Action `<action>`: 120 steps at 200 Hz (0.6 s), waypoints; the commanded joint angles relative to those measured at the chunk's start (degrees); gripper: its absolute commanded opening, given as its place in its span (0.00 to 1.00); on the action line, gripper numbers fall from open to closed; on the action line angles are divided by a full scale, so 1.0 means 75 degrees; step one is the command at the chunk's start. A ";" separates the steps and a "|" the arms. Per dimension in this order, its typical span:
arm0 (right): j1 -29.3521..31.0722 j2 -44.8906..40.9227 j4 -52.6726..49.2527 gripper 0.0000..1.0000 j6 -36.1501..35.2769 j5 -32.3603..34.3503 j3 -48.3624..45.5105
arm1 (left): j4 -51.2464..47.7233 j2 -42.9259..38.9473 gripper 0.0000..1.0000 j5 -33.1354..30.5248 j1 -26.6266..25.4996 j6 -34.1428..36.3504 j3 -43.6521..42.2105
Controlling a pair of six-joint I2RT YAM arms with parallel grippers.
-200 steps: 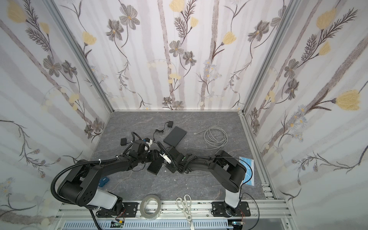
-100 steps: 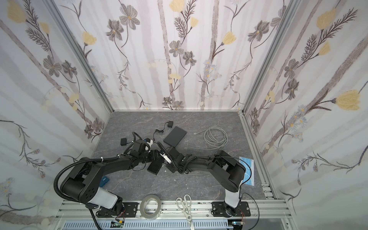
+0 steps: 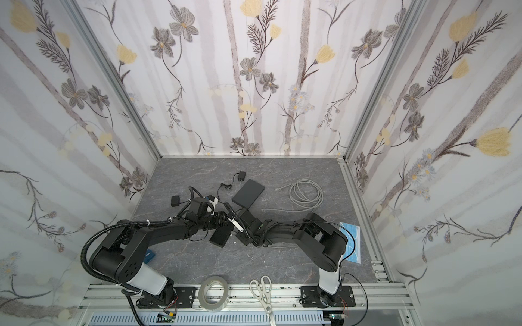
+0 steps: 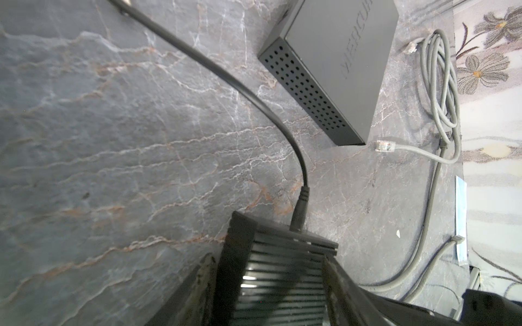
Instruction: Insert the plug into the switch port
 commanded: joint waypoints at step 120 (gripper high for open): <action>0.0016 -0.0386 0.0883 0.02 -0.0119 -0.0118 -0.0383 | 0.0128 0.0206 0.59 0.0429 -0.0007 -0.0140 0.0107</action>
